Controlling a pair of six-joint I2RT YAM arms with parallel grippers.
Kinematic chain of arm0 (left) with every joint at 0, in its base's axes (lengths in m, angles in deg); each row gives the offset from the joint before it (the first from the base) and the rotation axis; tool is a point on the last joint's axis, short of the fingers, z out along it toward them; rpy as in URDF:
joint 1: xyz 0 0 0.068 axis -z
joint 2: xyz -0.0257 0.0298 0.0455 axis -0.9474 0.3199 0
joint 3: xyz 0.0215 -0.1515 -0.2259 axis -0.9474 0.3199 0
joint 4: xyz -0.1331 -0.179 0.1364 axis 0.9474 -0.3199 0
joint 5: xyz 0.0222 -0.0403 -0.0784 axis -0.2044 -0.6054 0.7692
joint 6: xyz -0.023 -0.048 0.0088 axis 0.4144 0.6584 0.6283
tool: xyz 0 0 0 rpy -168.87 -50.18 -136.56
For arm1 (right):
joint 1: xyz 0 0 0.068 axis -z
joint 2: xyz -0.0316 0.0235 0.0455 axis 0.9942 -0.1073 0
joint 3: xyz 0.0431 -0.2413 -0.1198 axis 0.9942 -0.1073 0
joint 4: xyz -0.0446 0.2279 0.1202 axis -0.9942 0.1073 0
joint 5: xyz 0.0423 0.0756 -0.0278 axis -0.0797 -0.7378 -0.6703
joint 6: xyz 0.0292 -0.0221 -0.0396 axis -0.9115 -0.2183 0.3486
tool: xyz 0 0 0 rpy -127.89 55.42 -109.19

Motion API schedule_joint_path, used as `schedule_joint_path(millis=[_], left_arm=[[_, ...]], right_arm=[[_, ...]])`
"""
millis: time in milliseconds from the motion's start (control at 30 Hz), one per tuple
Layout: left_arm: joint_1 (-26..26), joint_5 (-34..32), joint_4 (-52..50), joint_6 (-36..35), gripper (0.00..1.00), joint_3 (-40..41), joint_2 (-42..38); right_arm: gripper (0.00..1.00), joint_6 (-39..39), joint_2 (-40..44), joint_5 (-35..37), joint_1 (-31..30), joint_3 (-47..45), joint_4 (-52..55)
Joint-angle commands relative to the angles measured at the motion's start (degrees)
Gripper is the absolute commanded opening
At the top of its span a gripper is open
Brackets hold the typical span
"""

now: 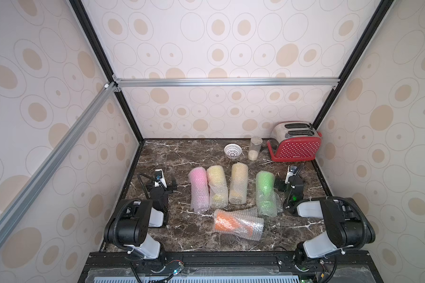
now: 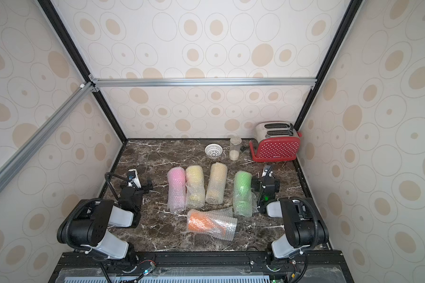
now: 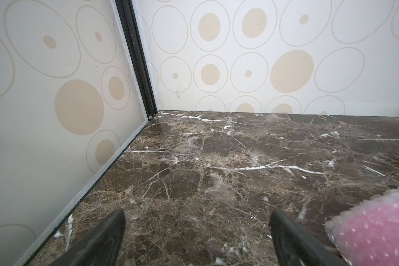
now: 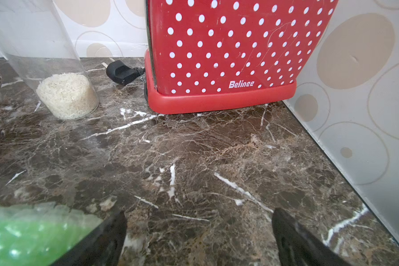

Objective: Unpack wine glasses from bubble wrap
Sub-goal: Unwrap the bubble wrap at the center of the board.

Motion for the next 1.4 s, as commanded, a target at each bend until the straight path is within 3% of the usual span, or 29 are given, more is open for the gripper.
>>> schedule_joint_path(millis=[0, 1100, 1167, 1267, 1367], left_arm=[[0.15, -0.55, 1.93, 0.29, 0.98, 0.12, 0.16], [0.13, -0.38, 2.16, 0.29, 0.98, 0.18, -0.13], [0.15, 0.23, -2.06, -0.14, 0.98, -0.98, -3.04], [0.15, 0.53, -17.99, -0.15, 0.98, -7.45, -8.54], [0.15, 0.23, -29.51, 3.38, 0.99, -13.71, -10.82]], right_arm=[[1.00, -0.29, -0.06, -0.16, 0.21, 0.24, -0.46], [1.00, -0.53, 0.26, -0.62, 0.33, -0.13, -2.02], [1.00, -0.28, 3.58, -2.01, 0.64, 2.13, 4.51], [1.00, -0.13, 8.56, -5.24, 0.63, 7.95, 20.29], [0.96, -0.91, 11.35, -7.79, 0.64, 10.84, 28.29]])
